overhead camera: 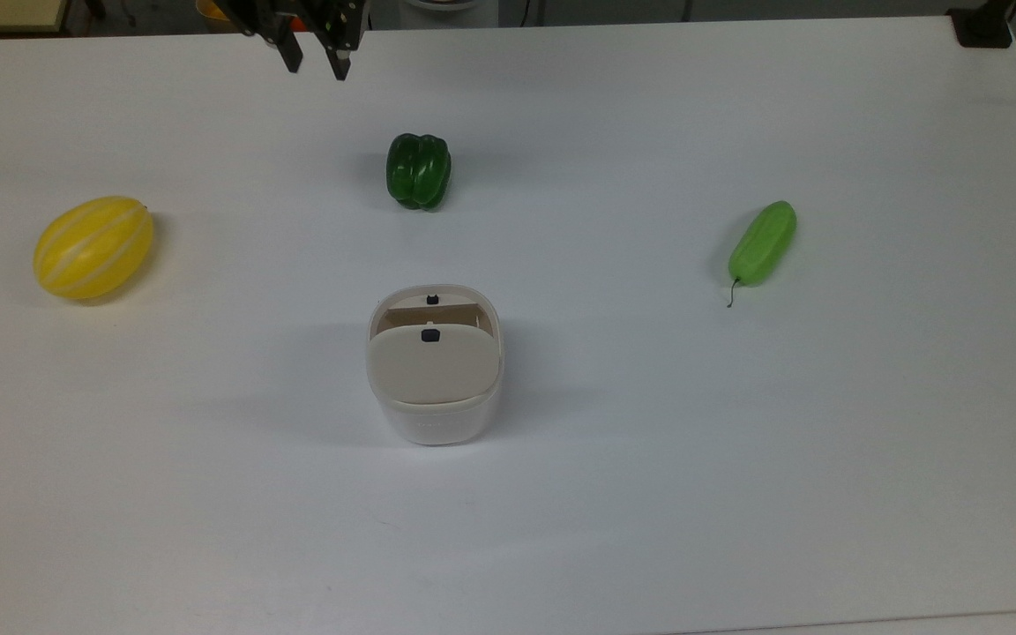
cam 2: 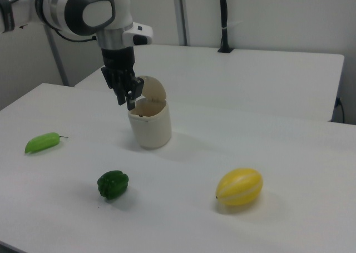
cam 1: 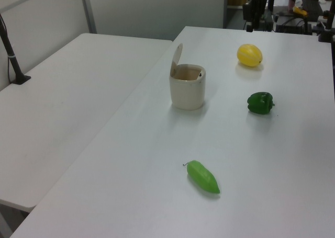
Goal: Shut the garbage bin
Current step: 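Move the gripper over the bin and lower it toward the raised lid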
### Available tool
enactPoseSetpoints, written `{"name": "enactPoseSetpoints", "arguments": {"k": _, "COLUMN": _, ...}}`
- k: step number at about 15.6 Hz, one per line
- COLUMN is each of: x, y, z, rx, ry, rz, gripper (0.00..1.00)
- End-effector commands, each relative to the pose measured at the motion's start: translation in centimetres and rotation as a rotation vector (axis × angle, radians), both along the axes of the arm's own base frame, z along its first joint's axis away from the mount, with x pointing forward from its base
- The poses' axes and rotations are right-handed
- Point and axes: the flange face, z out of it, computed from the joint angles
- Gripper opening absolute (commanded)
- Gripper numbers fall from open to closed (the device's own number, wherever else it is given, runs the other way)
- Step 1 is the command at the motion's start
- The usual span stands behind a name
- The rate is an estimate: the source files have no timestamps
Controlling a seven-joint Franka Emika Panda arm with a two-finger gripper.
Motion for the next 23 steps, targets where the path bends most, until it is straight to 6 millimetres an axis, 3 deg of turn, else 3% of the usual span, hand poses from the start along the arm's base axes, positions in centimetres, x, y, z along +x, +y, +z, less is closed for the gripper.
{"name": "enactPoseSetpoints", "arguments": {"k": 1, "x": 1.5, "y": 0.7, "z": -0.2, "rx": 0.017, "ry": -0.084, "rz": 0.061, "gripper": 0.00}}
{"name": "enactPoseSetpoints", "arguments": {"k": 5, "x": 3.6, "y": 1.0, "z": -0.1, "rx": 0.048, "ry": -0.210, "rz": 0.020, "gripper": 0.00}}
{"name": "enactPoseSetpoints", "arguments": {"k": 8, "x": 5.3, "y": 2.6, "z": 0.2, "rx": 0.048, "ry": -0.281, "rz": 0.024, "gripper": 0.00}}
{"name": "enactPoseSetpoints", "arguments": {"k": 13, "x": 9.3, "y": 3.8, "z": 2.4, "rx": 0.085, "ry": -0.515, "rz": -0.008, "gripper": 0.00}}
{"name": "enactPoseSetpoints", "arguments": {"k": 15, "x": 10.2, "y": 5.7, "z": 2.7, "rx": 0.079, "ry": -0.609, "rz": 0.006, "gripper": 0.00}}
{"name": "enactPoseSetpoints", "arguments": {"k": 20, "x": 12.7, "y": 9.6, "z": -0.6, "rx": 0.069, "ry": -0.713, "rz": 0.023, "gripper": 0.00}}
{"name": "enactPoseSetpoints", "arguments": {"k": 23, "x": 13.8, "y": 9.9, "z": -2.7, "rx": 0.055, "ry": -0.732, "rz": 0.023, "gripper": 0.00}}
